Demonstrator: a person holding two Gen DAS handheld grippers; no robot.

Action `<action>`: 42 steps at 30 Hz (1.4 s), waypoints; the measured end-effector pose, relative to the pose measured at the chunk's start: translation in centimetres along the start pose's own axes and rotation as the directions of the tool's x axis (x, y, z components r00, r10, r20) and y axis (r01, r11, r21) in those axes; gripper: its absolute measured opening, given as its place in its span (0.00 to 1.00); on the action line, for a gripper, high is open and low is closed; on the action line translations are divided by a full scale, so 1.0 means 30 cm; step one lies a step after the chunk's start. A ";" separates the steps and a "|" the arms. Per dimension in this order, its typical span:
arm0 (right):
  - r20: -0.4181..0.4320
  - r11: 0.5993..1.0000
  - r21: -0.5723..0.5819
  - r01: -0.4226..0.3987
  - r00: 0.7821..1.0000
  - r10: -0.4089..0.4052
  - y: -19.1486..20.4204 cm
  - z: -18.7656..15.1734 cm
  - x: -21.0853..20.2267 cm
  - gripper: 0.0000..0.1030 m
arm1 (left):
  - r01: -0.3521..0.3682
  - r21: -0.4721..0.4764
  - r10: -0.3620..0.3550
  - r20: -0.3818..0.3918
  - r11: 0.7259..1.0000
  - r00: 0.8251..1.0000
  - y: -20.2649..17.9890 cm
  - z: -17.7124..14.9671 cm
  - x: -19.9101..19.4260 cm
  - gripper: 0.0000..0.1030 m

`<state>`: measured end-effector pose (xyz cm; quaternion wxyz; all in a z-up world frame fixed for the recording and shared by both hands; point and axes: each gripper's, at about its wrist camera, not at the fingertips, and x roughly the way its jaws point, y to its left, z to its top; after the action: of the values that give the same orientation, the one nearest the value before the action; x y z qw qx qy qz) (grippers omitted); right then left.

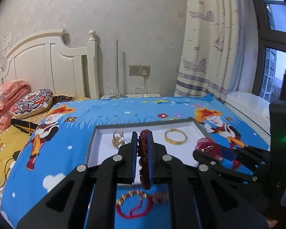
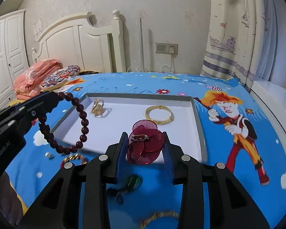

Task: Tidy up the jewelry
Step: 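Carry bracelet and brooch into the tray and open both tools, then move the right tool to the gold link bracelet and grasp it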

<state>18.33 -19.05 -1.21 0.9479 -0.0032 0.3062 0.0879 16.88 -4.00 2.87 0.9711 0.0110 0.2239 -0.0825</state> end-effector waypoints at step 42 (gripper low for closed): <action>-0.026 0.999 0.020 0.039 0.999 -0.039 -0.089 -0.225 -0.138 0.56 | -0.091 -0.069 0.086 -0.068 0.993 0.994 0.109 -0.252 -0.099 0.94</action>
<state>11.56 -22.76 -4.41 0.9454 -0.0007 0.3191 0.0663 11.52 0.14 -2.67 0.9658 -0.0113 0.2573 -0.0307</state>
